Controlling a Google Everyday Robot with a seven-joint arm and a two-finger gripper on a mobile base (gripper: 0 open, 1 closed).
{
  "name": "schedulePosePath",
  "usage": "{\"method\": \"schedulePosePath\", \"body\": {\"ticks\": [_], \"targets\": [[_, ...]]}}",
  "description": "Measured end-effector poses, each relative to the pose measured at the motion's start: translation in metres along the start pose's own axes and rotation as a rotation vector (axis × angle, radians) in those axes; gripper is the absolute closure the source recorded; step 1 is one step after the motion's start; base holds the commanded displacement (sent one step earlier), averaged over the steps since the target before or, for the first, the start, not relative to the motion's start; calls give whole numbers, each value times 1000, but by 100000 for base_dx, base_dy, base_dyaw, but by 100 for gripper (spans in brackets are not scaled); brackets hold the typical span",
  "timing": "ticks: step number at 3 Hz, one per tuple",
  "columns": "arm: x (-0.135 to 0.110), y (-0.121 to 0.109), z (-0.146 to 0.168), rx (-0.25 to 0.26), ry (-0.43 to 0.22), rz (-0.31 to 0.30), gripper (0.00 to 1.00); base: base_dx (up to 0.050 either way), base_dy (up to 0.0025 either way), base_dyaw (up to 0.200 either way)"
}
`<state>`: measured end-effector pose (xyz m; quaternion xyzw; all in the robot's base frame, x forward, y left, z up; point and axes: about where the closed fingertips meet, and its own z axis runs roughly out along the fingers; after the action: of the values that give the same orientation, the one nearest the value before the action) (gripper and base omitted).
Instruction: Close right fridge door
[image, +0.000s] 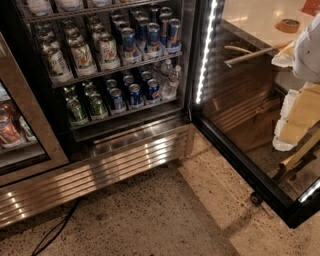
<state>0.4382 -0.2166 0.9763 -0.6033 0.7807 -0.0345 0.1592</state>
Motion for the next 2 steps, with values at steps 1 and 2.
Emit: {"method": "schedulePosePath", "body": {"ticks": [1, 2], "targets": [[0, 0, 0, 0, 0, 0, 0, -5003, 5, -32], [0, 0, 0, 0, 0, 0, 0, -4995, -10, 73]]}}
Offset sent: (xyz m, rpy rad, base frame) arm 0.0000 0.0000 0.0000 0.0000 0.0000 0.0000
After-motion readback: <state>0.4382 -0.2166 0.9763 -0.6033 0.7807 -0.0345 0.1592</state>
